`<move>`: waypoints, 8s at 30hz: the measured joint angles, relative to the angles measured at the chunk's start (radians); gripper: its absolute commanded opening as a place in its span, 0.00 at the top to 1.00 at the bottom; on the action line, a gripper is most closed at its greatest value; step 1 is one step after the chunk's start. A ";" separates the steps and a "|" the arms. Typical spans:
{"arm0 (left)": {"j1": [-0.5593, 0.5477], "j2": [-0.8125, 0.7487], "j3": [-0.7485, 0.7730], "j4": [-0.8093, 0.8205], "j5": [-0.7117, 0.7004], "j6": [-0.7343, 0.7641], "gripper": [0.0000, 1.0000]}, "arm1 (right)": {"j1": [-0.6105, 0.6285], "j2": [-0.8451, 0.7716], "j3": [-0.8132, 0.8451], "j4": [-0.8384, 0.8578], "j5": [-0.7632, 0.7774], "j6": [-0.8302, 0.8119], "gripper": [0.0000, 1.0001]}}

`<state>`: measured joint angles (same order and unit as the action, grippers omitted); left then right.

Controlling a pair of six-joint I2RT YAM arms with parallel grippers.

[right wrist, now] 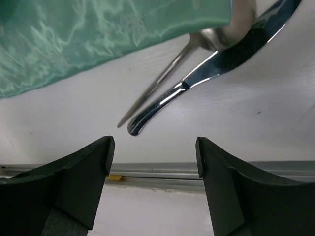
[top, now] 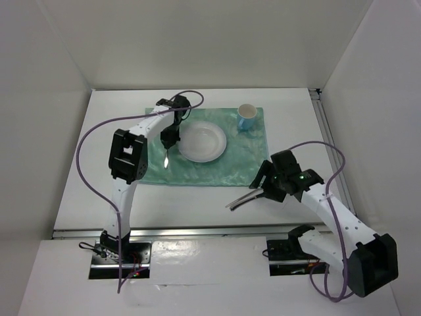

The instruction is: Set the dinner table for one person

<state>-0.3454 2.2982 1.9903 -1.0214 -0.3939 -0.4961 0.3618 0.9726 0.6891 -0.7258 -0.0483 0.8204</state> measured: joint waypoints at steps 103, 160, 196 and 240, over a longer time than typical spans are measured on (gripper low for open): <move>-0.002 -0.401 -0.214 -0.056 -0.047 -0.061 0.32 | 0.047 0.692 0.576 0.046 0.207 -0.403 0.93; 0.008 -0.469 -0.229 -0.072 -0.055 -0.060 0.32 | 0.164 0.551 0.130 0.120 0.143 0.049 0.32; 0.014 -0.471 -0.231 -0.072 -0.058 -0.057 0.32 | 0.093 0.717 0.669 0.026 0.296 -0.424 1.00; 0.063 -0.697 -0.253 0.047 0.156 -0.050 0.00 | -0.250 0.197 0.597 -0.030 0.406 -0.299 0.01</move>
<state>-0.2825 1.6016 1.7374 -0.9749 -0.2379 -0.5461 0.1116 1.1698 1.2858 -0.7559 0.3580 0.5209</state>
